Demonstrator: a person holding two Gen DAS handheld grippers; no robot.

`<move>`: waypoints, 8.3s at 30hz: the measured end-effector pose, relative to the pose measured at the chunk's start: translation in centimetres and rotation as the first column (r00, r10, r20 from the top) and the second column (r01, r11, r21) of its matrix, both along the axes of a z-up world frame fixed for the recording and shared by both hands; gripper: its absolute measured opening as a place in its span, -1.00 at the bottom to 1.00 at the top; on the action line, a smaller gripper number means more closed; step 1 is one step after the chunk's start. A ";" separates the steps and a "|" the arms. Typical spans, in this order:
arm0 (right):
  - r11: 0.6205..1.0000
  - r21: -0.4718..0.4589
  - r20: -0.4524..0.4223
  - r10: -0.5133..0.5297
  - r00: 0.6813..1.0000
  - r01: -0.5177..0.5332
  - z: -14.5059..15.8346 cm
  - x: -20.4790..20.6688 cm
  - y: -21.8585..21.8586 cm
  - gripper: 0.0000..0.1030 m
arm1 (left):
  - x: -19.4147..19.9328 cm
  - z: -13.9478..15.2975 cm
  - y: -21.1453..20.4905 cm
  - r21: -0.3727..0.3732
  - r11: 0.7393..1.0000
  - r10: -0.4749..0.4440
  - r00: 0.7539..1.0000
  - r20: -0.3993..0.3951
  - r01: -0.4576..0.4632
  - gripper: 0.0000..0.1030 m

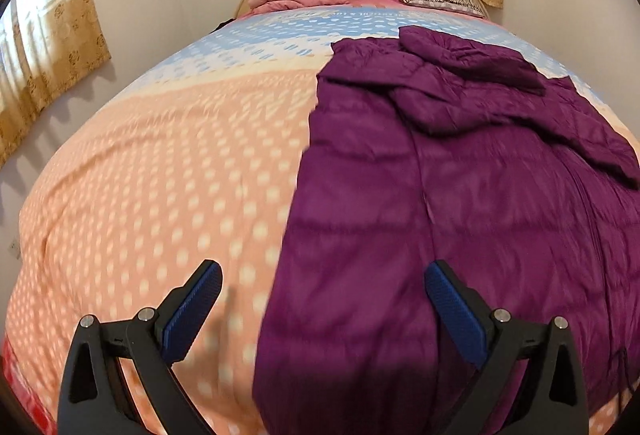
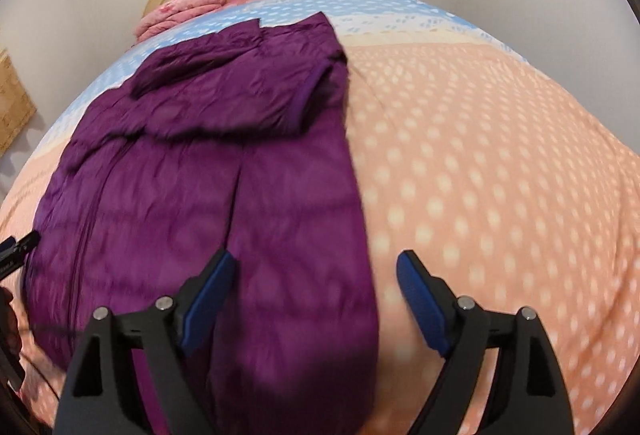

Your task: Fold large clothes

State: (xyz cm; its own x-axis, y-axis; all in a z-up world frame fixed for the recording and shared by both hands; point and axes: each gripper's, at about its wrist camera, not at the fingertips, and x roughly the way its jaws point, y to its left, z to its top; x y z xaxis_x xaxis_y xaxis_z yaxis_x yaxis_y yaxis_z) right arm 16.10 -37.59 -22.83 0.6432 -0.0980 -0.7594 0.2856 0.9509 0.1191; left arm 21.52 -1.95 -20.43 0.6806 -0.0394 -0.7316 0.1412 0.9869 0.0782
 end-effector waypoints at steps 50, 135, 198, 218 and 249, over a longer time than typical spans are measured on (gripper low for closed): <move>0.985 0.125 0.269 0.085 0.959 -0.123 13.5 -4.6 -3.3 -0.68 | -5.0 13.0 0.8 -0.207 0.935 -0.247 0.947 0.206 0.289 -0.95; 0.991 -0.113 0.003 0.077 0.997 -0.077 1.2 31.2 -1.7 -0.26 | 33.1 0.2 -11.4 0.156 0.965 0.211 0.978 0.009 -0.209 0.98; 0.981 -0.160 -0.038 0.103 0.994 -0.108 0.5 34.4 7.8 0.51 | 29.1 0.7 -13.2 0.109 0.967 0.225 0.974 0.040 -0.228 0.98; 0.966 -0.231 -0.020 0.112 0.993 -0.114 0.5 24.3 10.6 0.85 | 19.3 1.2 -3.9 0.022 0.964 0.264 0.963 0.053 -0.265 0.98; 0.955 -0.247 -0.047 0.157 0.987 -0.163 0.0 18.3 11.2 1.00 | 13.5 0.7 0.2 -0.333 0.918 0.190 0.975 -0.112 -0.216 -0.27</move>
State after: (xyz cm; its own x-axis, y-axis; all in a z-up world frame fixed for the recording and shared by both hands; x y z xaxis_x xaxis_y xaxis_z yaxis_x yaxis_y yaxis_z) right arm 34.43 -26.35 -22.88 0.6458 -0.1839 -0.7411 0.1272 0.9829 -0.1331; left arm 34.99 -1.79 -19.74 0.6435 -0.1625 -0.7480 -0.0728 0.9598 -0.2711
